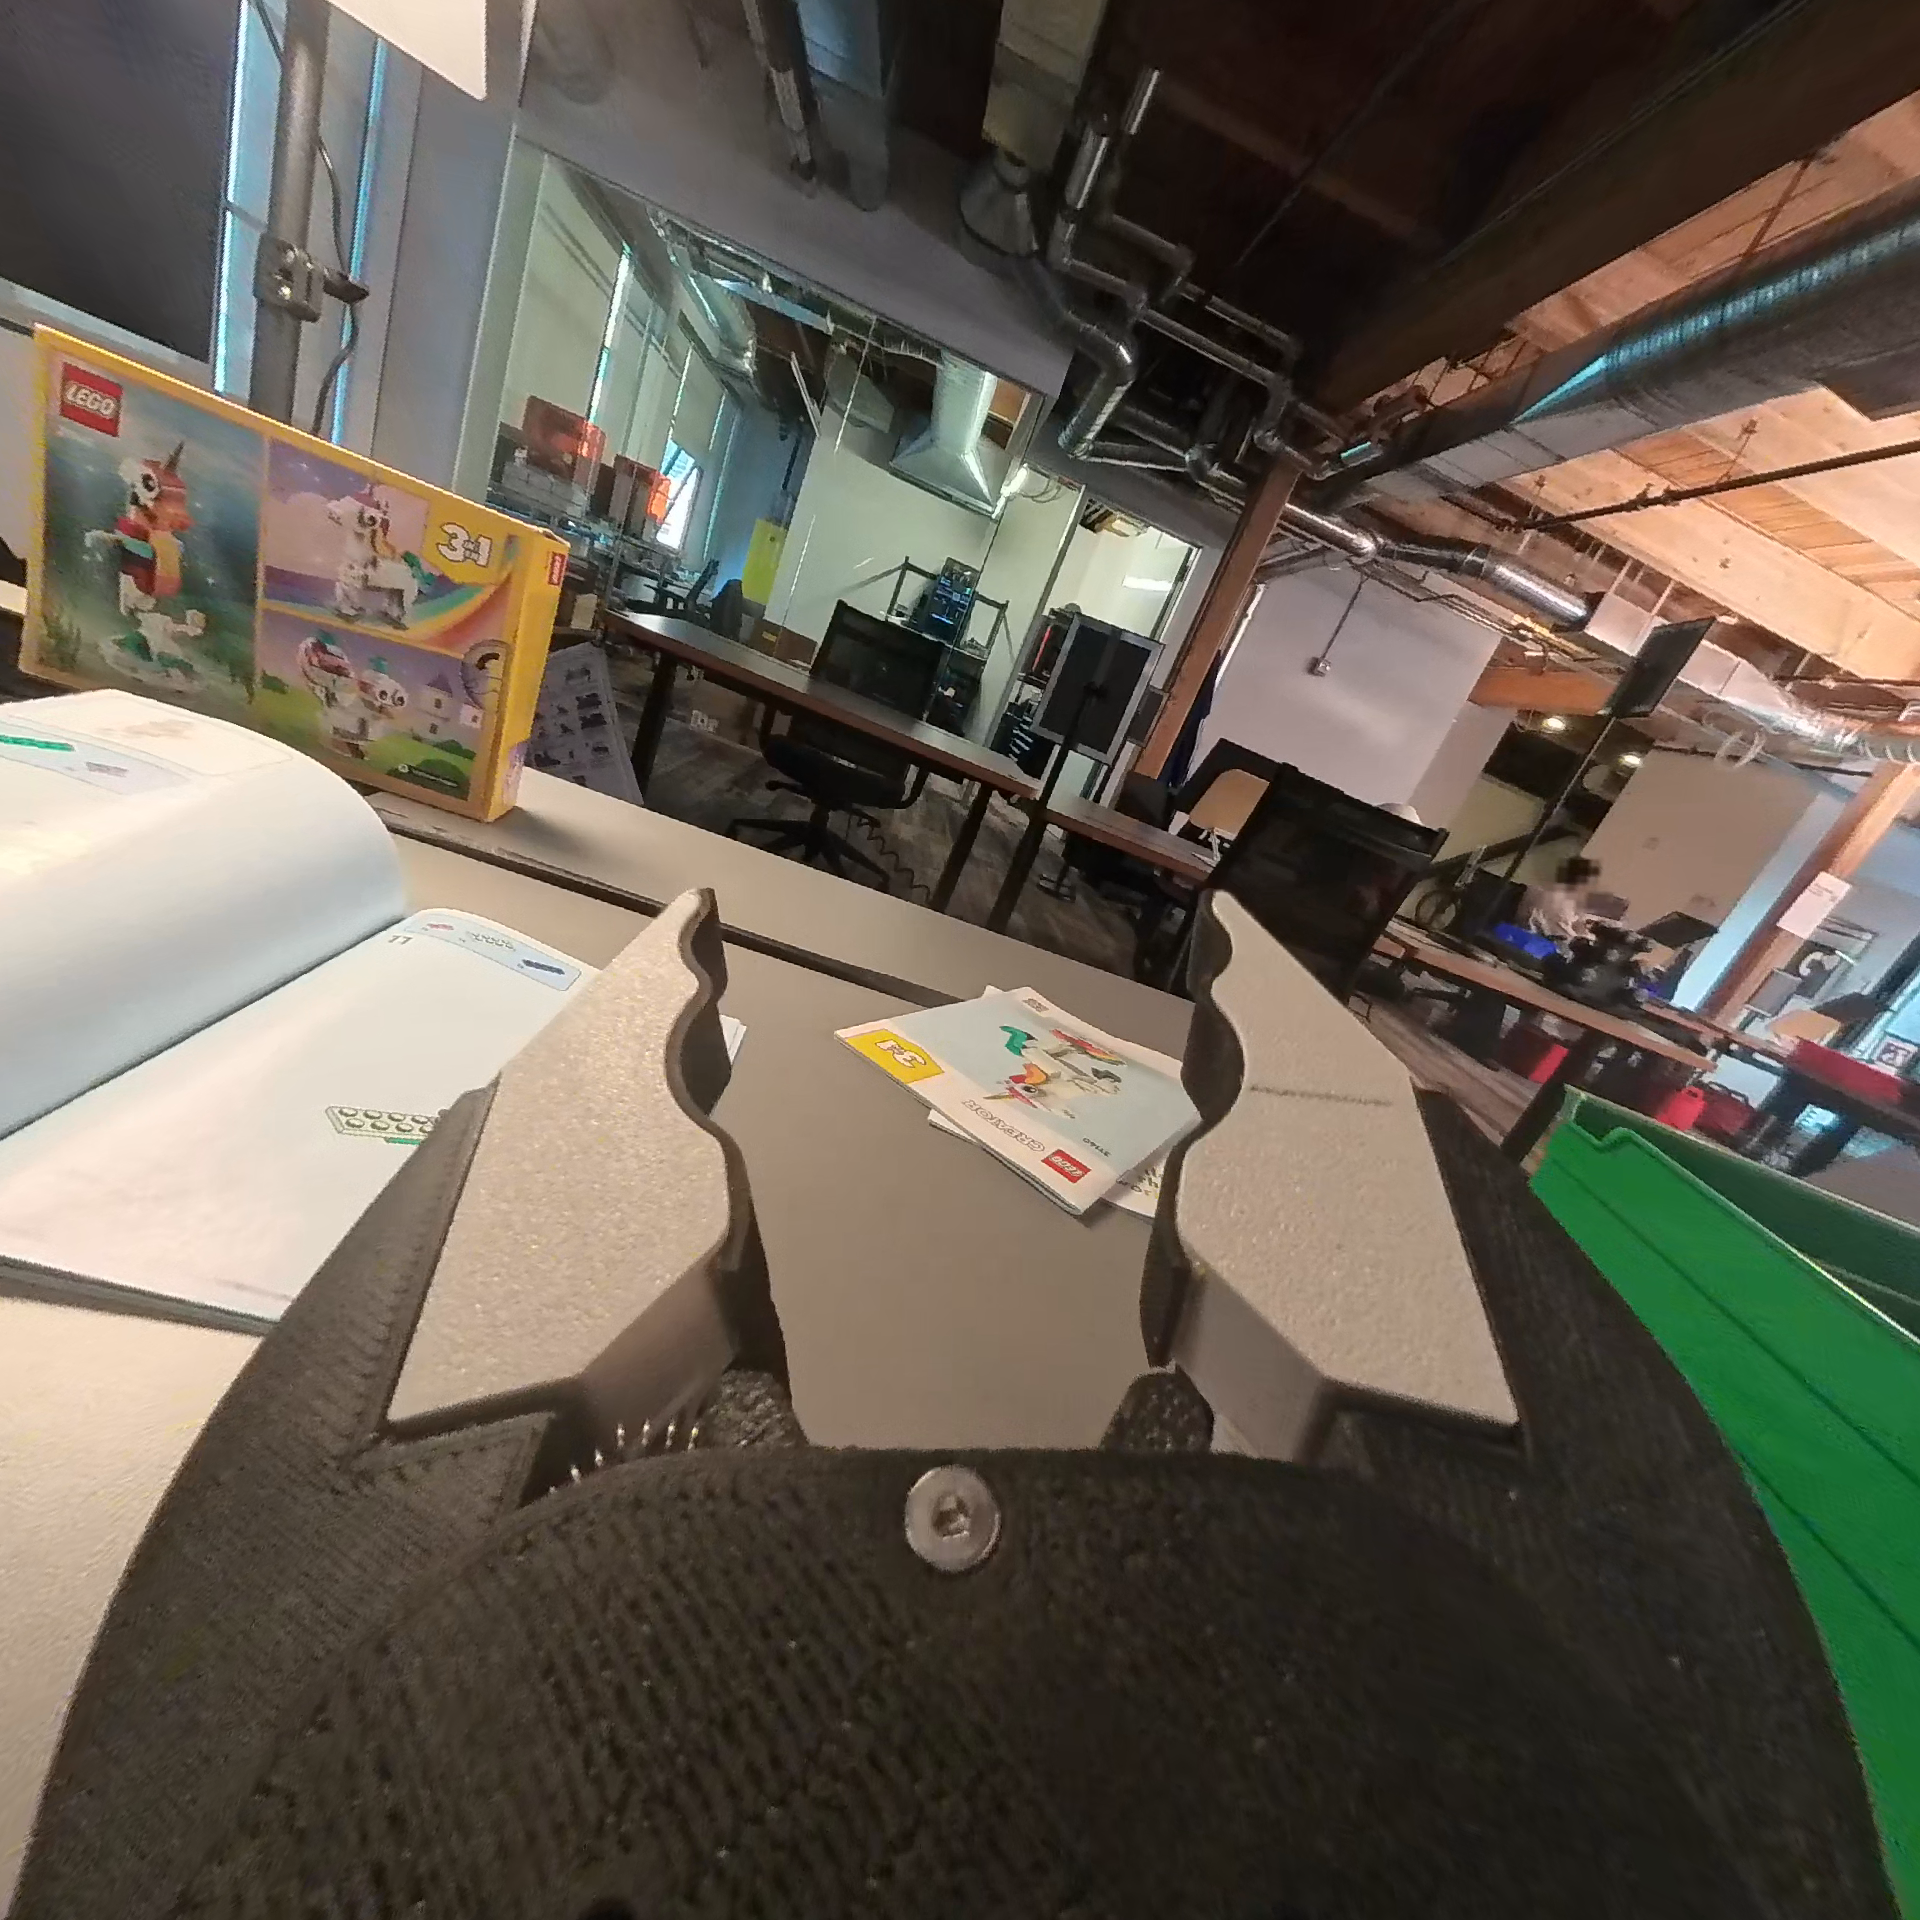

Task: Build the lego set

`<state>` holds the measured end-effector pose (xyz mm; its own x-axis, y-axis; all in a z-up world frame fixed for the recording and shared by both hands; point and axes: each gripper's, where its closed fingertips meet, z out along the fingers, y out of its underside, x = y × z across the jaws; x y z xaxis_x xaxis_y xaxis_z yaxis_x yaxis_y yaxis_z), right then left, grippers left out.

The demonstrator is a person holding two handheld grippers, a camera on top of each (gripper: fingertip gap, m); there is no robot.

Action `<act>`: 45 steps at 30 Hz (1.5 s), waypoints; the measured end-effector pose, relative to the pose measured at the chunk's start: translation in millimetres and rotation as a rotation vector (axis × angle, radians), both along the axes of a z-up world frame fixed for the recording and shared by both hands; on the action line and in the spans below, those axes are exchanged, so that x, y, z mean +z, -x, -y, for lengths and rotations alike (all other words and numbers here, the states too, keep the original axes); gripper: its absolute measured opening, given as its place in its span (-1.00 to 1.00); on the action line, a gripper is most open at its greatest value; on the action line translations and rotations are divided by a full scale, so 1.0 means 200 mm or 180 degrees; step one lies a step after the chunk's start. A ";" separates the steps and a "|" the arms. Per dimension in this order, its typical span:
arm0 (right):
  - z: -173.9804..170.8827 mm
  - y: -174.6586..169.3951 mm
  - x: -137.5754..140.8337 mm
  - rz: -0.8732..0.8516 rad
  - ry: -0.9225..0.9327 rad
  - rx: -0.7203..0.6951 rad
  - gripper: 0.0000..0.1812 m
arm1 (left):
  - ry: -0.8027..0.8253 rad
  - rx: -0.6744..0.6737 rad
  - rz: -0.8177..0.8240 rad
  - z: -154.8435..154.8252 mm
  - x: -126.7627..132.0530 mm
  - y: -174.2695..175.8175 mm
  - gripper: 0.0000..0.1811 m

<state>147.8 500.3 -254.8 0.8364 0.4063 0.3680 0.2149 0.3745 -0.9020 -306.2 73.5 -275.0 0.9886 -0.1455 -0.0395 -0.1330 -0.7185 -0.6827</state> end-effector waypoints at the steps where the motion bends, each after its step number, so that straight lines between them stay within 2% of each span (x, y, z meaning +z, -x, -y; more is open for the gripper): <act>1: 0.00 0.00 0.00 -0.0005 0.0012 -0.0004 -0.02 | 0.0043 -0.0130 0.0023 0.01 -0.02 -0.02 -0.28; 4: 0.00 0.00 0.00 -0.0023 0.0049 -0.0008 -0.03 | 0.0416 -0.0467 -0.0131 0.07 -0.13 -0.04 -0.17; 8: 0.00 0.01 -0.01 0.0022 0.0039 -0.0018 -0.04 | 0.0737 -0.0852 -0.0179 0.08 -0.19 -0.11 -0.21; 12: 0.00 0.02 -0.01 0.0077 0.0020 -0.0022 -0.05 | 0.1197 -0.0883 -0.0457 0.10 -0.26 -0.07 -0.44; 15: 0.00 0.02 -0.01 0.0076 0.0016 -0.0021 -0.06 | 0.1649 -0.0818 -0.0632 0.13 -0.33 -0.04 -0.70; 18: 0.00 0.01 -0.01 0.0046 0.0023 -0.0016 -0.06 | 0.2096 -0.0824 -0.1076 0.17 -0.39 0.04 -0.83; 23: 0.00 0.00 0.00 -0.0012 0.0039 -0.0007 -0.07 | 0.2162 -0.0892 -0.0913 0.15 -0.42 0.01 -0.91; 26: 0.00 0.00 0.00 -0.0034 0.0047 -0.0001 -0.07 | 0.2103 -0.0713 -0.0796 0.12 -0.42 0.02 -0.95; 30: 0.00 0.00 0.00 -0.0050 0.0046 0.0006 -0.08 | 0.2084 0.0003 -0.0268 0.10 -0.44 0.03 -0.95; 33: 0.00 0.00 0.00 -0.0058 0.0050 0.0006 -0.08 | 0.2082 0.0357 -0.0076 0.11 -0.45 0.03 -0.95; 45: 0.00 0.00 0.00 -0.0040 0.0041 0.0009 -0.09 | 0.2060 0.0554 -0.0005 0.14 -0.49 0.02 -0.98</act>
<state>147.0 499.9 -255.1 0.8398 0.4132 0.3522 0.2026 0.3634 -0.9093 -310.9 45.9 -373.9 0.9998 0.0212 0.0007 0.0211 -0.9941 -0.1068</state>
